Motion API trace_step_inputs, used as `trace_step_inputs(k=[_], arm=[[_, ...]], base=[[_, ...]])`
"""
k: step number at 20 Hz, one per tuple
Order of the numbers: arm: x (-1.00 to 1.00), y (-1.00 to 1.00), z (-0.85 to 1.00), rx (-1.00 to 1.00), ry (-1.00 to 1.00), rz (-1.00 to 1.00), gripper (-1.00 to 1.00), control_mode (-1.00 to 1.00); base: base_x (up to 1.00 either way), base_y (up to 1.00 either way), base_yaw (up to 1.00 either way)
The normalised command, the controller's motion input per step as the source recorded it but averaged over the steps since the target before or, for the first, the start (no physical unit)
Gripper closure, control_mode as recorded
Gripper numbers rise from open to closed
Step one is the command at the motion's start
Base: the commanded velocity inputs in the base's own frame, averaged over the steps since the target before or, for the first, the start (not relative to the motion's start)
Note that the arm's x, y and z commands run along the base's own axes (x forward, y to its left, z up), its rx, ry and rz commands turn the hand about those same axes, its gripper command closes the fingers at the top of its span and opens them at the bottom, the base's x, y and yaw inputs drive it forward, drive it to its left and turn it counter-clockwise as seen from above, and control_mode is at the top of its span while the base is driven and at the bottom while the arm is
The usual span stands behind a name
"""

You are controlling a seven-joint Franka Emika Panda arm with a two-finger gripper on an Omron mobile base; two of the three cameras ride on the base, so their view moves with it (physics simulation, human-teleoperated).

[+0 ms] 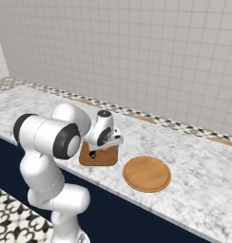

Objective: Pick up the knife from the drawer and place it on the cutting board. Then place the meat from the plate to the cutting board.

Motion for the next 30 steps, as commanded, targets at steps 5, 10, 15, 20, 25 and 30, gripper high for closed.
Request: trace_step_inputs(k=[5,10,15,20,25,30], arm=[[0.05,0.0,0.0,0.0,0.0,0.05,-1.0,-1.0],[-0.12,0.0,0.36,0.0,0.0,0.01,-1.0,-1.0],[-0.3,-0.02,0.69,0.0,0.0,0.01,-1.0,-1.0],[-0.7,-0.12,0.5,0.0,-0.22,0.0,-1.0,-1.0],[-0.78,0.13,0.67,-0.03,-0.5,-0.01,-1.0,-1.0],[-0.69,0.26,0.63,-0.07,-0.41,-0.02,-1.0,-1.0]], base=[[0.0,0.0,0.0],[0.0,0.0,0.0],[0.0,0.0,0.0],[0.0,0.0,0.0],[0.0,0.0,0.0],[0.0,0.0,0.0]])
